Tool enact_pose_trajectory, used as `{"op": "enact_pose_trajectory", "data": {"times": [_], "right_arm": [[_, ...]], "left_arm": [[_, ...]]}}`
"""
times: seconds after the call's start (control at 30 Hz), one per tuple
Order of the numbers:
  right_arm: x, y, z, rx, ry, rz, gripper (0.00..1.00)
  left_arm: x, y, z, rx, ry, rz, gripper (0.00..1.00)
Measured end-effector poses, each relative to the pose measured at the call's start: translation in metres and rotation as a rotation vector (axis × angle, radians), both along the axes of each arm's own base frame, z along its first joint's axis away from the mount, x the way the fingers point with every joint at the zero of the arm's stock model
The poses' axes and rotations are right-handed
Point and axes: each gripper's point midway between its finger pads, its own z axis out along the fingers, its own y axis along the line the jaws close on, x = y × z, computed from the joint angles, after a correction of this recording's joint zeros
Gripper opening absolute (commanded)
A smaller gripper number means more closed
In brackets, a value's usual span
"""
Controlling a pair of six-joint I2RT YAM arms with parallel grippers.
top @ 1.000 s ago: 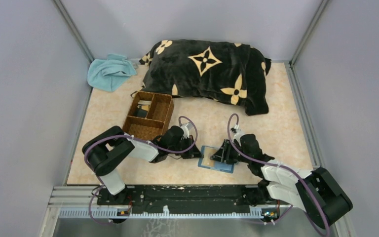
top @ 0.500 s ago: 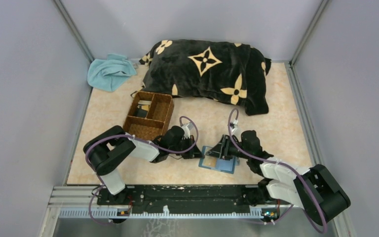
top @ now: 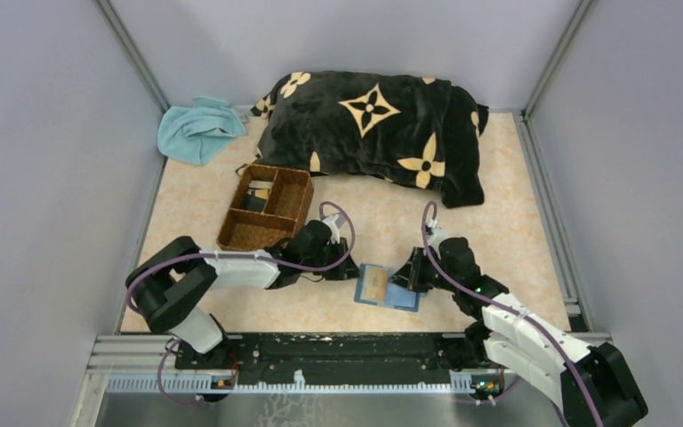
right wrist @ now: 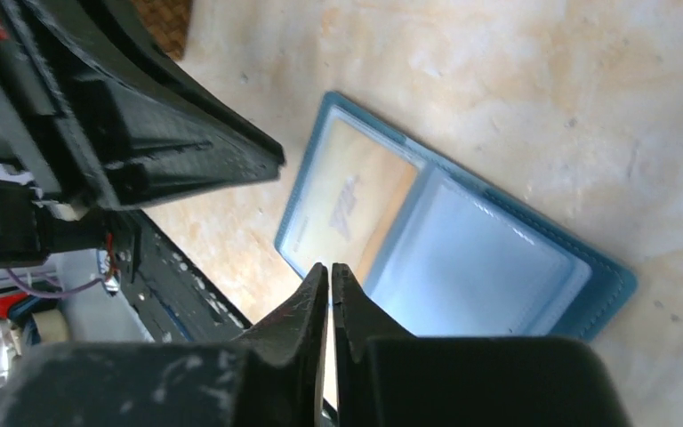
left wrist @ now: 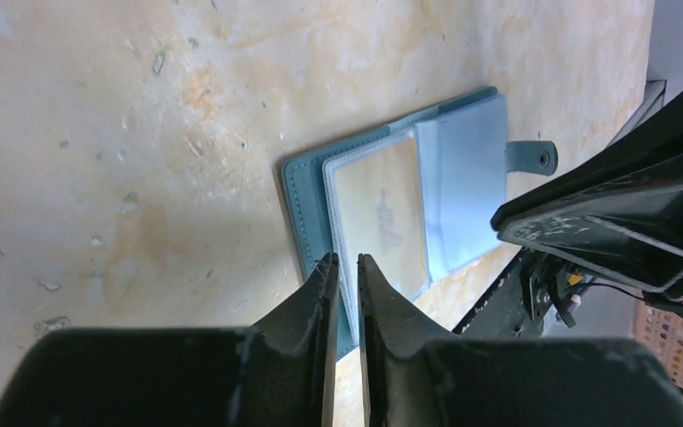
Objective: Take the credit cards out of the card holder
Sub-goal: Remove the credit card from the card holder.
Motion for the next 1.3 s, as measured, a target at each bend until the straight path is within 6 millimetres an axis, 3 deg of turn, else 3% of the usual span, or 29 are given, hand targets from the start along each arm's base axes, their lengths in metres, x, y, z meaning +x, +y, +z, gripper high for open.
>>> {"op": "enact_pose_trajectory", "data": {"times": [0.13, 0.33, 0.43, 0.8, 1.07, 1.3], "right_arm": [[-0.011, -0.01, -0.017, -0.076, 0.053, -0.007, 0.0], [-0.025, -0.019, -0.034, -0.152, 0.1, -0.014, 0.0], [-0.027, -0.023, -0.042, -0.168, 0.115, -0.023, 0.0], [-0.021, -0.018, -0.042, -0.155, 0.112, -0.027, 0.0], [-0.019, -0.016, -0.042, -0.138, 0.103, -0.033, 0.0], [-0.018, -0.017, -0.042, -0.14, 0.102, -0.044, 0.0]], "left_arm": [[0.005, -0.002, 0.002, 0.021, -0.013, -0.004, 0.14], [0.003, 0.0, -0.018, 0.073, 0.025, -0.008, 0.05], [0.006, -0.001, -0.017, 0.082, 0.023, -0.004, 0.04], [0.002, -0.004, -0.017, 0.092, 0.019, -0.017, 0.02], [-0.013, -0.033, -0.008, 0.043, 0.046, -0.093, 0.02], [-0.018, -0.043, -0.002, 0.018, 0.055, -0.119, 0.02]]}}
